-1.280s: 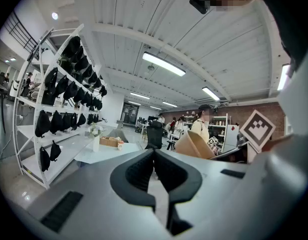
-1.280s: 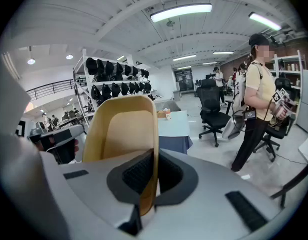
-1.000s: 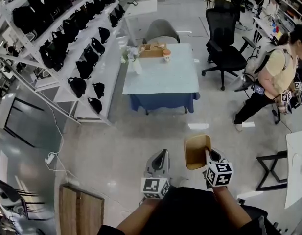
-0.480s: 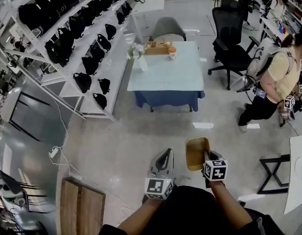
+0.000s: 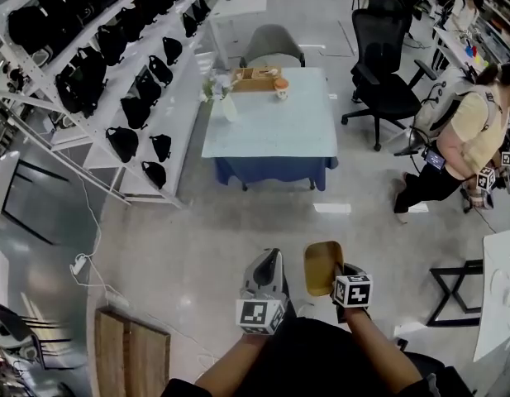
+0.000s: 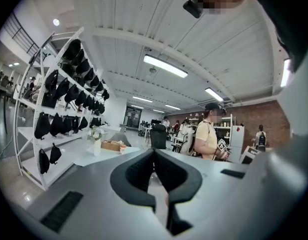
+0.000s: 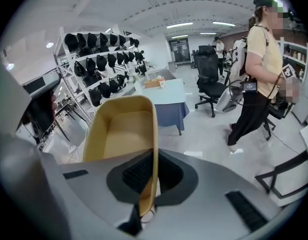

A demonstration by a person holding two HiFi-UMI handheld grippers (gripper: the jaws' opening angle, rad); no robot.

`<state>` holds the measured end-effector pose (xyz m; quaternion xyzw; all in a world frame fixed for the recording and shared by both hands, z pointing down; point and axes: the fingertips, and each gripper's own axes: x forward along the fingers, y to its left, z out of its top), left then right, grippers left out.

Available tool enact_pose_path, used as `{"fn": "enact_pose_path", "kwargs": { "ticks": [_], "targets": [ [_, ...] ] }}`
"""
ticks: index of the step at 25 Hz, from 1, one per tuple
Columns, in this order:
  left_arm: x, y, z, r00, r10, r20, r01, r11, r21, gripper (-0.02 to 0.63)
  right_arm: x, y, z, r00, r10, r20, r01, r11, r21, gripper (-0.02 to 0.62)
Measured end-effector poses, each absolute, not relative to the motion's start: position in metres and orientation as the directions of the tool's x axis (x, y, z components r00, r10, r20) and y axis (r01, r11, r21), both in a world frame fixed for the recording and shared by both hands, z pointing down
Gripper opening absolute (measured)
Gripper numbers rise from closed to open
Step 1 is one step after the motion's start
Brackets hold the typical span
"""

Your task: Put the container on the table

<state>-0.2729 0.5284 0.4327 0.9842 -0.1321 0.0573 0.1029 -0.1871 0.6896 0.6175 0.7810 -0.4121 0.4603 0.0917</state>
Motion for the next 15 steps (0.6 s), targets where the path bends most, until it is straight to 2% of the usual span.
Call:
{"fn": "enact_pose_path", "kwargs": {
  "ticks": [15],
  "targets": [
    [-0.172, 0.351, 0.424, 0.959, -0.272, 0.074, -0.279, -0.952, 0.127, 0.009, -0.095, 0.559, 0.642, 0.166, -0.49, 0.856, -0.717, -0.656, -0.237, 0.002]
  ]
}}
